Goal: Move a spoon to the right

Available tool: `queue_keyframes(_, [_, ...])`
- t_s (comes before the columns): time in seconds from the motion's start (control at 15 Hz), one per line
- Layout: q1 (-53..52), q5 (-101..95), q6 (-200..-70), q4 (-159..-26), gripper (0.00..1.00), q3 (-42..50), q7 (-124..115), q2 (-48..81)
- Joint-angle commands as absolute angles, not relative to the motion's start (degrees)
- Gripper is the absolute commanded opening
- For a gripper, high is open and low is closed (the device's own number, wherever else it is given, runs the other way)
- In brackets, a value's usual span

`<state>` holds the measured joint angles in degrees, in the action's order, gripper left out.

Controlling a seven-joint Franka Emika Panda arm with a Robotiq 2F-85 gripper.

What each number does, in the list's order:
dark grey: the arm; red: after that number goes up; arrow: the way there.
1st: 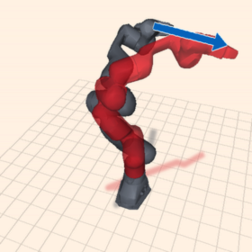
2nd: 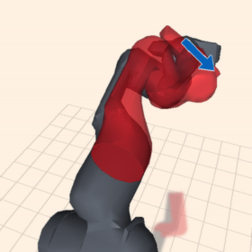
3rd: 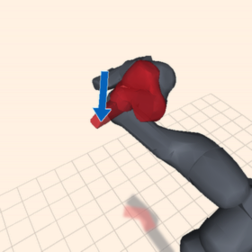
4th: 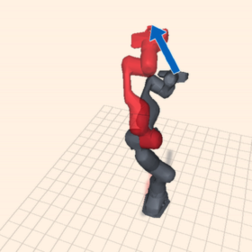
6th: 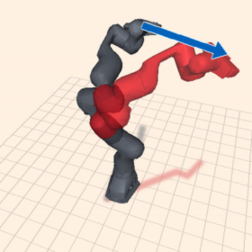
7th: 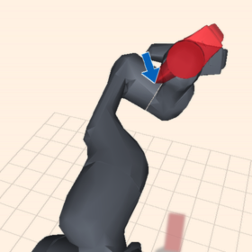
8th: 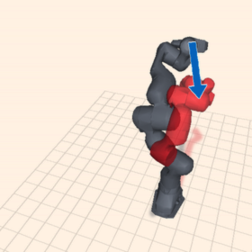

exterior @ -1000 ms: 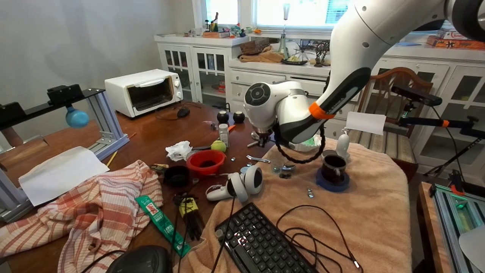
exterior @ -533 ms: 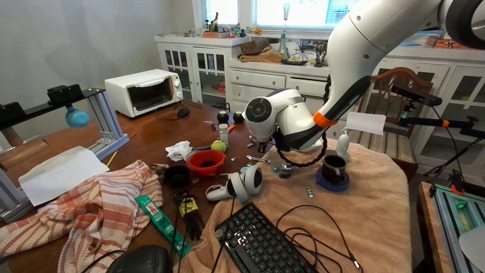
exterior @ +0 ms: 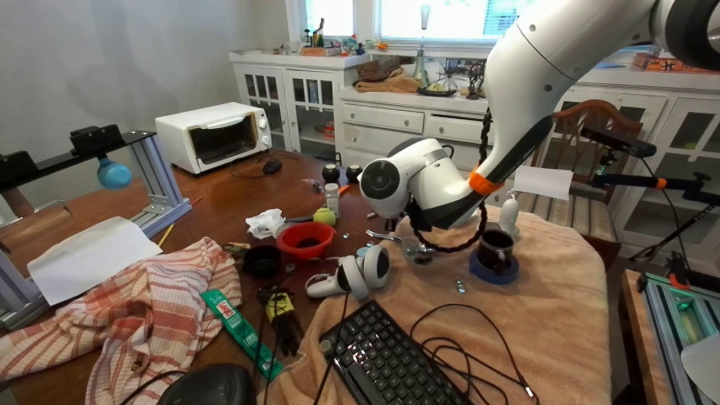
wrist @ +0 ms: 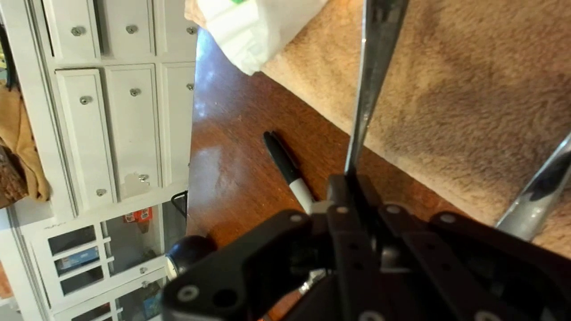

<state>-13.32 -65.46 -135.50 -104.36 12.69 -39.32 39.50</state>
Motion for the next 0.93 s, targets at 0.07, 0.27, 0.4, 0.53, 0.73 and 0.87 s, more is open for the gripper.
queue_keyframes(0.07, [-10.2, -66.1, -132.9, -103.9, 0.02, 8.5, -39.4, 40.3])
queue_keyframes(0.27, [-9.1, -65.8, -132.7, -103.7, 0.02, 7.3, -39.2, 40.9])
queue_keyframes(0.4, [-8.6, -65.6, -132.6, -103.7, 0.02, 6.8, -38.8, 41.0])
queue_keyframes(0.53, [-8.3, -65.8, -132.8, -103.9, 0.02, 6.4, -38.9, 41.0])
queue_keyframes(0.73, [-7.8, -65.7, -133.5, -104.3, 0.02, 5.8, -38.5, 40.6])
queue_keyframes(0.87, [-7.5, -65.8, -134.2, -104.7, 0.02, 5.4, -38.1, 40.4])
